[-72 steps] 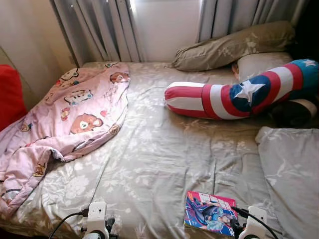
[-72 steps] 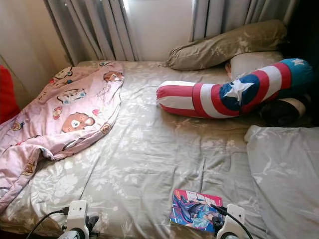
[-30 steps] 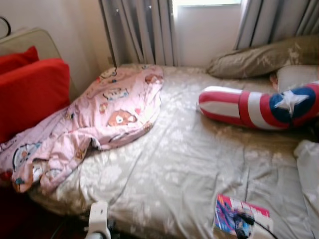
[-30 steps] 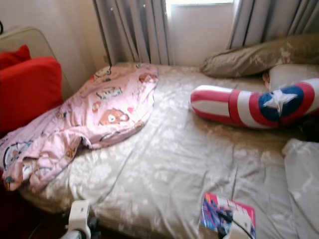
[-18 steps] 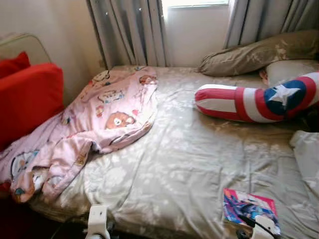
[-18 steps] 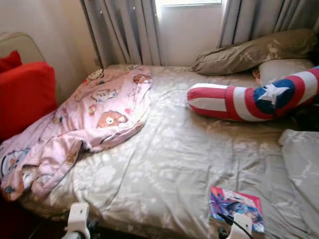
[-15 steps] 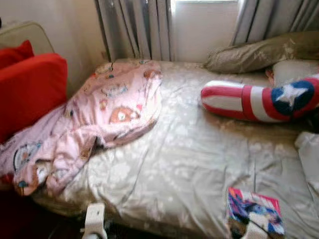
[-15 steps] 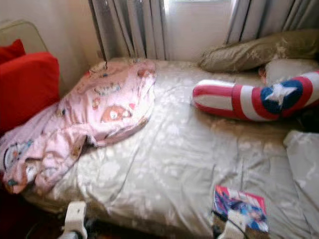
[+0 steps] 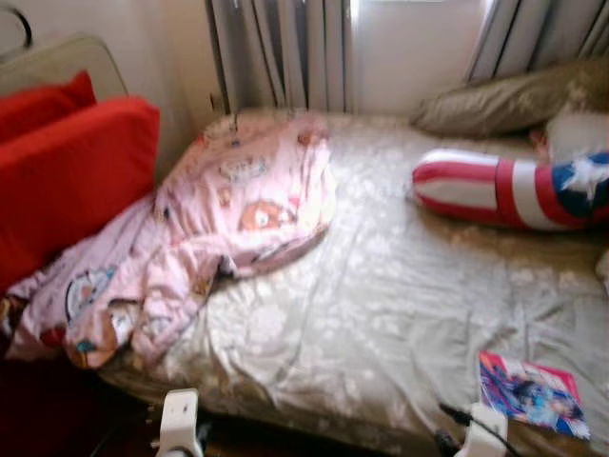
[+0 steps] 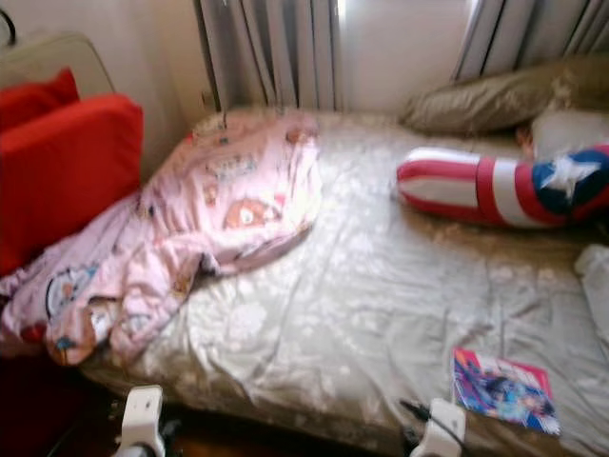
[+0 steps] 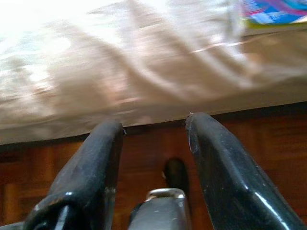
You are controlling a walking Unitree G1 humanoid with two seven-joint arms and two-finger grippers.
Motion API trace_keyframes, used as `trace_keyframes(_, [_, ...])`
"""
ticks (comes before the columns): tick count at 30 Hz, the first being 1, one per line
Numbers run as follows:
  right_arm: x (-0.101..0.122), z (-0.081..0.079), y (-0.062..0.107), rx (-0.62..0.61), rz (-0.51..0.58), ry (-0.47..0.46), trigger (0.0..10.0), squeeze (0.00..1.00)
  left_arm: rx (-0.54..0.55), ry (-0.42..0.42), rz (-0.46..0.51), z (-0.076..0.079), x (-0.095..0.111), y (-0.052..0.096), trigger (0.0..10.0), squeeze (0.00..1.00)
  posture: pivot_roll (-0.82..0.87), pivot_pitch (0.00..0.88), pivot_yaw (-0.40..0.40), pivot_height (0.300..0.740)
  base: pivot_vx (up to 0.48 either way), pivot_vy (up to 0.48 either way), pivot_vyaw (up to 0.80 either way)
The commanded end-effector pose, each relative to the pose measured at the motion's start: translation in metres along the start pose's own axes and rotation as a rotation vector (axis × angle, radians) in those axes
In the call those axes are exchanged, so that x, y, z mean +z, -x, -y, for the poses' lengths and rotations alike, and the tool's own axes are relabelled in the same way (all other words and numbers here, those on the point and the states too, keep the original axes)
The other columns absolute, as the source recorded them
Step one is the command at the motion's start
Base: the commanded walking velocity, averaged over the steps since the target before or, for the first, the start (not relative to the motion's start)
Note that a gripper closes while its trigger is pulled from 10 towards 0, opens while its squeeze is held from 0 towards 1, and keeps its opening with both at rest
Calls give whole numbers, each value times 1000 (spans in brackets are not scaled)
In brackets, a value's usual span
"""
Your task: Clean up the room
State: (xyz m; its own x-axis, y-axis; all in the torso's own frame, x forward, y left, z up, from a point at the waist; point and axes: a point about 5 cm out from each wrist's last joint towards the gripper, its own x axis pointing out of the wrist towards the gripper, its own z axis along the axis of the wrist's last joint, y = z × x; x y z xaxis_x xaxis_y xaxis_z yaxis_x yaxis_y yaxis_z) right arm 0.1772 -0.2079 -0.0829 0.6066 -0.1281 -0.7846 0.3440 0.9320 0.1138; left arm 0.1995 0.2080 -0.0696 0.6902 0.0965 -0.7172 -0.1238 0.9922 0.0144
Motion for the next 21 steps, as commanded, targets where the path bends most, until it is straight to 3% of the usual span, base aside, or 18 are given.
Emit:
trace_keyframes(1, [1,8,1,-21,-3,7,10000,0,-5,-7,-8,4,0,-1,10000,0,-13,0,50,740,0,345,0])
trace_keyframes(21, [1,6,0,-11,-8,31,10000,0,18,23,-23,0,-5,1,10000,0,-9,0,47,740,0,346,0])
